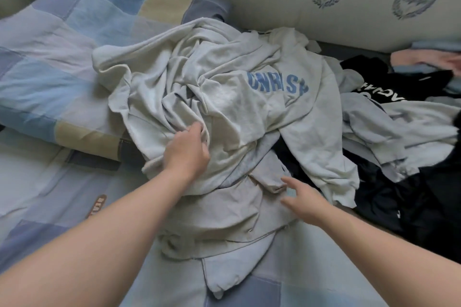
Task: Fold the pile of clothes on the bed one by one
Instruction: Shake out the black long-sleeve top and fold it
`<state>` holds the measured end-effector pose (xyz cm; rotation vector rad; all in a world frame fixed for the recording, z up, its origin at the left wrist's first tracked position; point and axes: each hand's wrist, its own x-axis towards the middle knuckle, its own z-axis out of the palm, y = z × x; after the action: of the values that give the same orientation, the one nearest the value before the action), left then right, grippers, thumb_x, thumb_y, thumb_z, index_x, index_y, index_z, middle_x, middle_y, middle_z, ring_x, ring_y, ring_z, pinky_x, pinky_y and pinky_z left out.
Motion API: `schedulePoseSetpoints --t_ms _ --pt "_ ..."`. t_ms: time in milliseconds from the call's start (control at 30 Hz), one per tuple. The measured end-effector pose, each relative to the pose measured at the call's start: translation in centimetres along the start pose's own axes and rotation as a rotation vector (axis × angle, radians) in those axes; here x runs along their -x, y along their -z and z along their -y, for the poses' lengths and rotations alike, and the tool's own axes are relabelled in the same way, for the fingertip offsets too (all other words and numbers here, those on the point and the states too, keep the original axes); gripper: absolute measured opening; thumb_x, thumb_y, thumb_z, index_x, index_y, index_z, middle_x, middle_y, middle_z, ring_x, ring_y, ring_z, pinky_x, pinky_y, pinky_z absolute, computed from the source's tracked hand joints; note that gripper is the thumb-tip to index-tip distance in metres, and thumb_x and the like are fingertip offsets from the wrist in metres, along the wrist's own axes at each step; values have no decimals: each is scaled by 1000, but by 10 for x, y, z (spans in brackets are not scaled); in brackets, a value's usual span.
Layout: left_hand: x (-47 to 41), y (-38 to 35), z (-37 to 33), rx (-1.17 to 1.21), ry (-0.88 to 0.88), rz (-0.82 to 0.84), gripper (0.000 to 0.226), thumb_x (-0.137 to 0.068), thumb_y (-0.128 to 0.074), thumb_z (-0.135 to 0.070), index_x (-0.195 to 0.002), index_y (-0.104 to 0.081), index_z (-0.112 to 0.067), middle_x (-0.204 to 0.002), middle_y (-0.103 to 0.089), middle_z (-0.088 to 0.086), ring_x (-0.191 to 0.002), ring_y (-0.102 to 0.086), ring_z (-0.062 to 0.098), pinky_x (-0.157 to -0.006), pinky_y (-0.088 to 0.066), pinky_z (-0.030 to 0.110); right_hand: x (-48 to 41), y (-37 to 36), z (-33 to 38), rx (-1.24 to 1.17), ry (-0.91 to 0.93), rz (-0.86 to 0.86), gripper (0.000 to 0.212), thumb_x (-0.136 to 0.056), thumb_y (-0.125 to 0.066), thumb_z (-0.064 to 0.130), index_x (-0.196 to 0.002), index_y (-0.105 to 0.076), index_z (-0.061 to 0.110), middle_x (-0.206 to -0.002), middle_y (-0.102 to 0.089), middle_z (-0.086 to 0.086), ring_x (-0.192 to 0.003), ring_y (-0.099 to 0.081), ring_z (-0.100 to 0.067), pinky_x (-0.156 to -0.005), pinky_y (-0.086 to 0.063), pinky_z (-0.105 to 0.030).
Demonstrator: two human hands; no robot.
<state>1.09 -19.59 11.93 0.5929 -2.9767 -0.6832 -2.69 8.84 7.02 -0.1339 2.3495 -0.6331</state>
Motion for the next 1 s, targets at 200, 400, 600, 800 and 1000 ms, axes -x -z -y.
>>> schedulePoseSetpoints --t_ms 200,400,600,800,1000 --pt "-11 -58 -68 -213 -272 203 62 -93 -56 -53 -149 -32 -39 -159 -30 -6 -143 -32 23 -115 -23 61 -25 28 -46 105 -2 -213 63 -95 -56 25 -154 -34 28 -160 -33 0 -146 -31 -26 -115 -33 -41" --pt "-13 -158 -126 -193 -421 543 73 -91 -62 -46 -152 -22 -51 -168 -11 -7 -149 -23 28 -117 -25 57 -71 49 -118 269 -143 -156 77 -93 -63 39 -157 -21 40 -168 1 -6 -150 -11 -44 -122 -19 -46" --pt "-19 -219 -149 -363 -348 320 54 -95 -58 -38 -143 -35 -30 -148 -38 -5 -115 -48 33 -86 -42 43 -96 38 -139 170 -74 -305 46 -101 -45 26 -142 -45 46 -164 -16 9 -135 -28 -42 -103 -39 -65" --pt "-33 -222 -160 -190 -302 266 23 -97 -42 -11 -114 -55 -20 -128 -51 1 -100 -54 32 -75 -40 37 -92 51 -137 83 -80 -248 31 -101 -37 25 -125 -53 36 -166 -11 15 -141 -23 -38 -106 -32 -68" --pt "-4 -191 -150 -126 -367 367 4 -99 -48 -19 -95 -50 -20 -105 -65 9 -105 -59 33 -77 -31 35 -58 72 -146 -127 -17 -263 21 -99 -53 32 -114 -66 36 -118 -69 4 -114 -59 -23 -93 -46 -37"
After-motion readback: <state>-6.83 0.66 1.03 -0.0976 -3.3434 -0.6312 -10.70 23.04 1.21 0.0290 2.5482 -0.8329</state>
